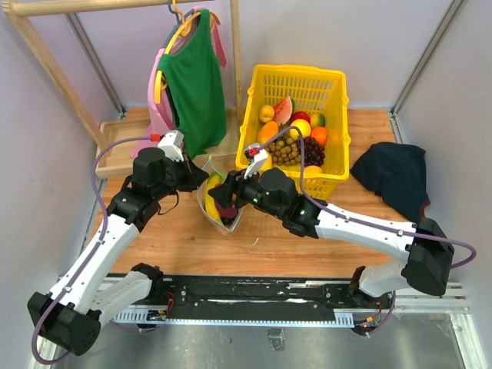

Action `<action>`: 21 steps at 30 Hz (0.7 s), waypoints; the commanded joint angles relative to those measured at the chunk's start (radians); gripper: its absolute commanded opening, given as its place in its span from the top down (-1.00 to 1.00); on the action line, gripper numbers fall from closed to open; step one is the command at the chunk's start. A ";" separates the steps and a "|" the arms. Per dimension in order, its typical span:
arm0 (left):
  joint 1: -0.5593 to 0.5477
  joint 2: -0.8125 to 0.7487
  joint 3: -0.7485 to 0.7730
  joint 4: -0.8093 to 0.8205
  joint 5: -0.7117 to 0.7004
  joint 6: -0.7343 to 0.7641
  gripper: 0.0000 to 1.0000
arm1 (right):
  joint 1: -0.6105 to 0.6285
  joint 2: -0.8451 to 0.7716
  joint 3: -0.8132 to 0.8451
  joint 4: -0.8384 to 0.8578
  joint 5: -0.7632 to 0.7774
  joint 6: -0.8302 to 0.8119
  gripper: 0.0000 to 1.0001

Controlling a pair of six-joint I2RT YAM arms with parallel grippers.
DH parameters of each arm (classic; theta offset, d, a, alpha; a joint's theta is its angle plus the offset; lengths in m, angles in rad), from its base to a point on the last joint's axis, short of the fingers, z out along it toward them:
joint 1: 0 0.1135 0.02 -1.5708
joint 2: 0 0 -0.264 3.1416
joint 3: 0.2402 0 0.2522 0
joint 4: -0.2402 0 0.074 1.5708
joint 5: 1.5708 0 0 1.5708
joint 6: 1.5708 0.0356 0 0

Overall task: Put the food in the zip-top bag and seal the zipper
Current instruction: Place the fake vegetable in the zipper food storage bag, then move the zipper food storage bag to the center of the board.

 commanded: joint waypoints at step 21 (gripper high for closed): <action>-0.001 -0.007 -0.004 0.042 0.001 -0.008 0.99 | 0.050 -0.088 0.124 -0.350 0.062 -0.193 -0.41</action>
